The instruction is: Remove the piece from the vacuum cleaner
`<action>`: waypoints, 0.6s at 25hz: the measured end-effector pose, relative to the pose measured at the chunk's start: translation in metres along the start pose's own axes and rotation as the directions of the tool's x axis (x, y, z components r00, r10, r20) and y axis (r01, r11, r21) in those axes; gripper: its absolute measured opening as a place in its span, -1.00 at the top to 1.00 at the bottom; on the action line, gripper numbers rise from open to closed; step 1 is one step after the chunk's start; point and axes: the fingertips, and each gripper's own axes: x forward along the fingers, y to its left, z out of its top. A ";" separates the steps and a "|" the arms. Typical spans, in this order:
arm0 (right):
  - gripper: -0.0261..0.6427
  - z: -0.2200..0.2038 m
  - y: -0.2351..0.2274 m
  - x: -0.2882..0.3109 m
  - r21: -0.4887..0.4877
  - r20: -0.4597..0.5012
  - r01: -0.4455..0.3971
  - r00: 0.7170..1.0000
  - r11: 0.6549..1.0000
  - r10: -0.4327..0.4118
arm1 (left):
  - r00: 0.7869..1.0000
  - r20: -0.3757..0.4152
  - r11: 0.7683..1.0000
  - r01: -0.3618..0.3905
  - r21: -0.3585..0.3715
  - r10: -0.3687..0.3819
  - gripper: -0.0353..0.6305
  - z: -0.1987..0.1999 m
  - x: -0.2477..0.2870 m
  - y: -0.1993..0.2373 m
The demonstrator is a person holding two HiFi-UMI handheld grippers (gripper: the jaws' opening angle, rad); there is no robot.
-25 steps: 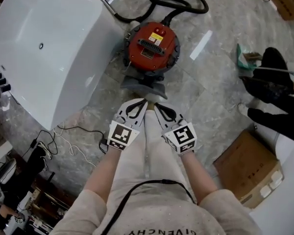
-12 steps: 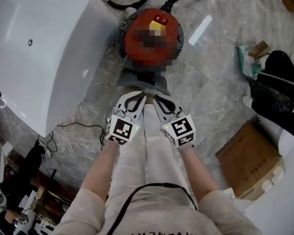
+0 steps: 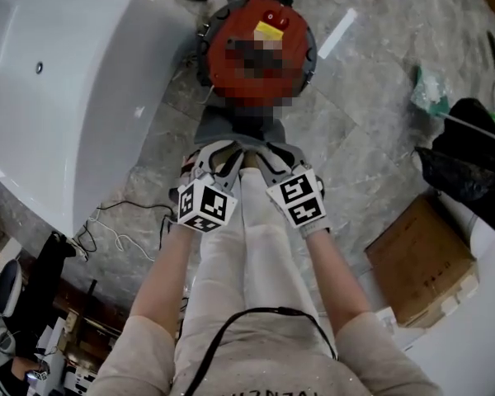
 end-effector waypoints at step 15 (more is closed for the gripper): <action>0.23 -0.035 -0.017 0.053 -0.200 -0.257 0.006 0.965 0.980 -0.058 | 0.984 -0.176 0.964 0.084 0.251 -0.040 0.25 -0.037 0.037 0.007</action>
